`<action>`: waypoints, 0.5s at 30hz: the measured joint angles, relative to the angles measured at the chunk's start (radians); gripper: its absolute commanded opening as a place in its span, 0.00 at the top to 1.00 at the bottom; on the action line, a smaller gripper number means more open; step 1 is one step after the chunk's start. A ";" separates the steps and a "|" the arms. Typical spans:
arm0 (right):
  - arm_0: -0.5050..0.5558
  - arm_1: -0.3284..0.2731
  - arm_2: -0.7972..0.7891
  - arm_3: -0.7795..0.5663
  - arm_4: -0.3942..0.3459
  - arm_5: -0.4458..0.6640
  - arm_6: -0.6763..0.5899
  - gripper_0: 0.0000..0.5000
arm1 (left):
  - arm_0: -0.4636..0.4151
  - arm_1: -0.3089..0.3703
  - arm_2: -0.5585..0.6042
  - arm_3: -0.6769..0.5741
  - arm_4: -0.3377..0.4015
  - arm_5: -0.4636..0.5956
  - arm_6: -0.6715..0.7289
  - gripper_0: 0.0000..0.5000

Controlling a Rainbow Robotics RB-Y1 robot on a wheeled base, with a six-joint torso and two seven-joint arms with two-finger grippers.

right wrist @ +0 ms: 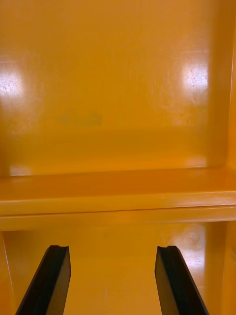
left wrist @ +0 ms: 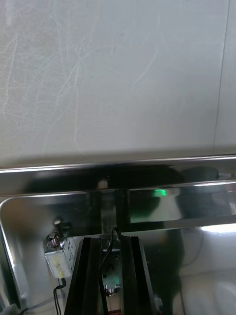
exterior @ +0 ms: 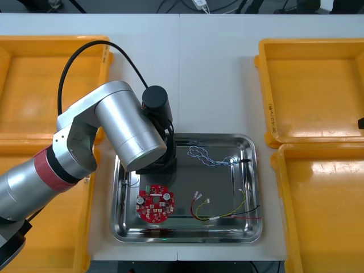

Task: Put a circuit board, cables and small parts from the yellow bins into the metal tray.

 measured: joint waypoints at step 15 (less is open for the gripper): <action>0.000 0.000 0.000 0.000 0.000 0.000 0.000 0.00 | 0.004 0.000 -0.006 0.011 -0.002 -0.025 0.001 0.00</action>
